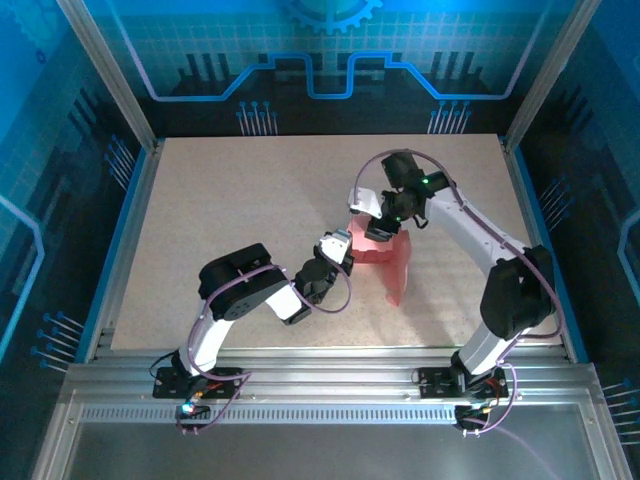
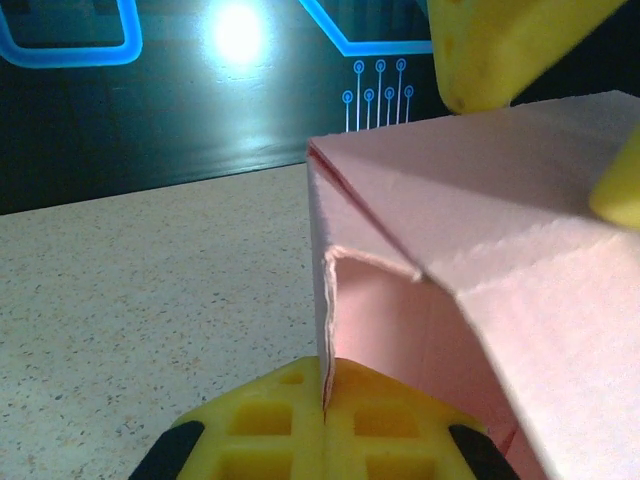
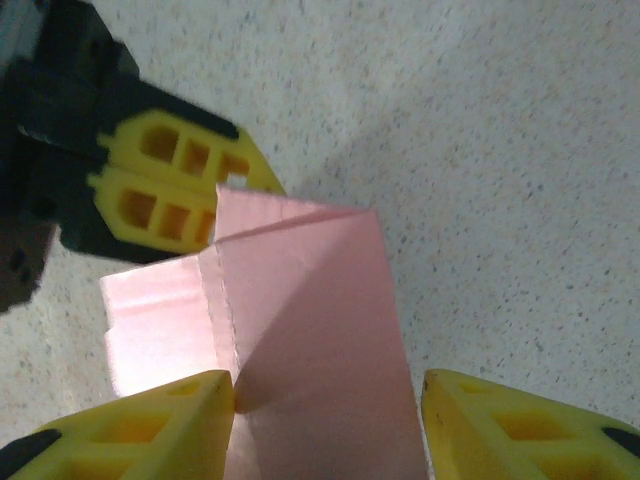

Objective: Fold the paper box

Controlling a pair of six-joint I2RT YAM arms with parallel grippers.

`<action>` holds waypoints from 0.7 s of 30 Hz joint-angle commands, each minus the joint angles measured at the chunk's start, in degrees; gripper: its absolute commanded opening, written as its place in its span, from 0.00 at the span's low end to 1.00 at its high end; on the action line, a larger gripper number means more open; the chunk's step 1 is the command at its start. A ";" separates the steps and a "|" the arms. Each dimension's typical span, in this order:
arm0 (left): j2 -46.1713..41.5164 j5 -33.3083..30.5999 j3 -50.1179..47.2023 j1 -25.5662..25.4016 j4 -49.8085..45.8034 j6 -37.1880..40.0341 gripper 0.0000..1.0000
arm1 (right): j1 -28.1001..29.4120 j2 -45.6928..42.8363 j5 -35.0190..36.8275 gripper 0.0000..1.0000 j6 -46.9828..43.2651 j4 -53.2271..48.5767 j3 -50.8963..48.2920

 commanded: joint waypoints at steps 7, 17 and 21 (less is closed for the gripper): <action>-1.19 2.52 0.05 -0.12 -9.54 -2.11 0.00 | -2.37 -14.01 8.65 0.58 34.63 17.69 -7.54; -3.41 2.44 1.42 0.08 -15.50 -4.80 0.00 | -2.68 -43.71 12.52 0.62 67.79 19.05 -33.88; -4.92 1.86 3.28 0.09 -21.19 -6.65 0.00 | 4.35 -51.58 21.99 0.64 74.74 7.94 -34.89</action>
